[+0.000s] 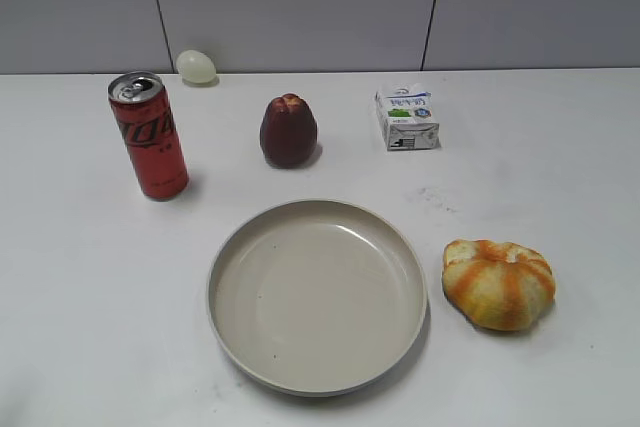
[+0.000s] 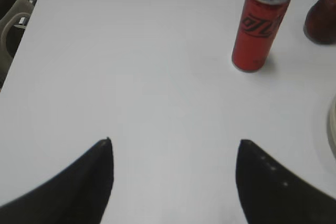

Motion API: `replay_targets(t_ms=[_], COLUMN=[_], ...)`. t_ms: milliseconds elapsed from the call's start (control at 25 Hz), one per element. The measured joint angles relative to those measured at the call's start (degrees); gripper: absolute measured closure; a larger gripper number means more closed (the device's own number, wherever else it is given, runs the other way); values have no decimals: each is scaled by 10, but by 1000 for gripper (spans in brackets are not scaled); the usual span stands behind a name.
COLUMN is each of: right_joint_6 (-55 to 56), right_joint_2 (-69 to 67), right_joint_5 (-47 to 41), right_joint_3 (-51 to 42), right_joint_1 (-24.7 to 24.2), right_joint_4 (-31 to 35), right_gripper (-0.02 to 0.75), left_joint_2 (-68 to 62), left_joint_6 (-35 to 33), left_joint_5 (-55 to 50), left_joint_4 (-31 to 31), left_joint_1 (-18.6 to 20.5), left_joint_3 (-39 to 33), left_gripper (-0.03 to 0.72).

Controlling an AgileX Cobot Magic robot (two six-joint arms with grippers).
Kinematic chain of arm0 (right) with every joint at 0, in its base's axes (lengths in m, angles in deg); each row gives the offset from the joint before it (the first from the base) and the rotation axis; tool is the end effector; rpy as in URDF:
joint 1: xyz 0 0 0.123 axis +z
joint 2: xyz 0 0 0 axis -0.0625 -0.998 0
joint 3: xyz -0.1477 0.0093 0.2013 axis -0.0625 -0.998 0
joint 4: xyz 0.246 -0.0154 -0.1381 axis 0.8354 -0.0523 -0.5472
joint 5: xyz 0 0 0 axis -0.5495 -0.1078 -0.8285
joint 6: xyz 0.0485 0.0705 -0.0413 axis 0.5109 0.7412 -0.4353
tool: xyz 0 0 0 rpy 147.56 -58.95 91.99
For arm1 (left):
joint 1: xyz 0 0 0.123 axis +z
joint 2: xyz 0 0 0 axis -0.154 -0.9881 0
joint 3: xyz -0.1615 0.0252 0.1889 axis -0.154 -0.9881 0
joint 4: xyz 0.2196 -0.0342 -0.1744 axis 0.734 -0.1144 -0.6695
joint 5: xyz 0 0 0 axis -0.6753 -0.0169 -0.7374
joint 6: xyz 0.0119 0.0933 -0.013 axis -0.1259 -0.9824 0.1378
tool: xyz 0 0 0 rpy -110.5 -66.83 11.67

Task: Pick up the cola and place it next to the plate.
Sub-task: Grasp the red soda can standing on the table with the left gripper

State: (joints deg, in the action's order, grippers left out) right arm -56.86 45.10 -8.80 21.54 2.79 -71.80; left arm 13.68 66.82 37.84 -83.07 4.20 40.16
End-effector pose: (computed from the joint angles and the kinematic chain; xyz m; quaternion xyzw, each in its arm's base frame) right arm 0.0619 0.0136 0.2903 -0.0544 0.8456 0.0481 0.5288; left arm 0.1445 -0.0117 0.2883 0.0607 0.8897 -0.0060 0.4524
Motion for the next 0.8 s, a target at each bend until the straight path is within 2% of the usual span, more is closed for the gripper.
replay_targets(t_ms=[160,320,560,800], right_joint_6=[0,0,0,0], right_joint_2=[0,0,0,0], right_joint_5=[0,0,0,0], right_joint_3=[0,0,0,0], right_joint_1=[0,0,0,0], right_joint_4=[0,0,0,0], right_gripper=[206,206,206,206], left_joint_2=[-128,-255,-435,-592], left_joint_6=[0,0,0,0], left_joint_5=[59,80,81,68], left_joint_4=[0,0,0,0], left_joint_1=[0,-7,-60,-105], left_joint_3=[44,117,257,384], left_gripper=[134,134,132,39])
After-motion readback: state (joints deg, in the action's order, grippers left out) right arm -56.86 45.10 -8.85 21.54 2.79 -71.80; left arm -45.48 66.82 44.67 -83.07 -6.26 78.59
